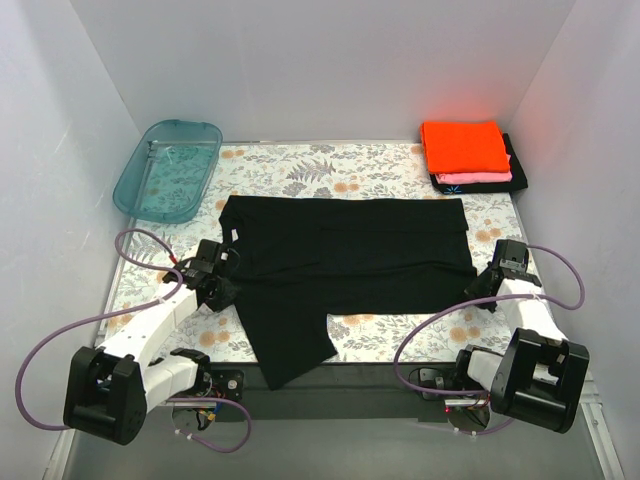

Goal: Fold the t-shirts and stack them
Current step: Fold the tshirt

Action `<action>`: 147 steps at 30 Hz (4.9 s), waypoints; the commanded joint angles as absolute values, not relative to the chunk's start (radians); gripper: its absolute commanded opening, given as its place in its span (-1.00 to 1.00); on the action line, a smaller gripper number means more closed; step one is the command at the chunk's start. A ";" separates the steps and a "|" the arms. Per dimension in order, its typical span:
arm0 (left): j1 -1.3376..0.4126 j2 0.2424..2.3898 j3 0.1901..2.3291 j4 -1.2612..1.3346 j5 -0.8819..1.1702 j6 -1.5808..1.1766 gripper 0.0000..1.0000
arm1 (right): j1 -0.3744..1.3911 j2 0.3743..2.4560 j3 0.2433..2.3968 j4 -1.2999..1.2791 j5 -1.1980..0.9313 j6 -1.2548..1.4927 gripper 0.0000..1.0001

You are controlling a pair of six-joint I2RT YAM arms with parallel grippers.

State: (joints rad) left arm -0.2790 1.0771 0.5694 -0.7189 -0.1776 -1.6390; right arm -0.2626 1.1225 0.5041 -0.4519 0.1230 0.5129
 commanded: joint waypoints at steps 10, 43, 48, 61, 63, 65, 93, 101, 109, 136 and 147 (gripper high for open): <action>-0.281 0.980 0.672 -0.876 -0.221 -1.698 -1.00 | -0.265 0.871 0.546 -0.716 0.100 0.548 -0.97; -0.252 1.043 0.810 -0.997 -0.233 -1.648 -1.00 | -0.146 0.983 0.867 -0.695 0.229 0.426 -0.97; -0.190 1.106 0.856 -0.942 -0.196 -1.588 -1.00 | -0.146 1.069 0.888 -0.655 0.199 0.422 -0.97; -0.080 1.307 0.971 -0.816 -0.107 -1.471 -1.00 | -0.144 1.275 0.956 -0.543 0.135 0.434 -0.97; -0.080 1.348 0.989 -0.796 -0.097 -1.460 -1.00 | -0.146 1.304 0.965 -0.535 0.138 0.442 -0.97; -0.078 1.377 1.005 -0.787 -0.084 -1.456 -1.00 | -0.146 1.328 0.966 -0.523 0.153 0.443 -0.97; -0.064 1.611 1.120 -0.612 -0.166 -1.364 -1.00 | -0.147 1.563 1.026 -0.442 0.175 0.489 -0.97; -0.064 1.647 1.124 -0.561 -0.187 -1.353 -1.00 | -0.147 1.614 1.014 -0.419 0.199 0.495 -0.97; -0.064 1.637 1.100 -0.488 -0.173 -1.339 -1.00 | -0.147 1.654 1.000 -0.397 0.224 0.503 -0.97; -0.265 1.215 0.875 -0.610 -0.161 -1.397 0.62 | 0.179 1.244 0.806 -0.183 -0.161 0.489 0.50; -0.342 1.169 0.640 -0.680 0.061 -1.508 0.54 | 0.575 1.503 0.724 0.126 -0.405 0.666 0.39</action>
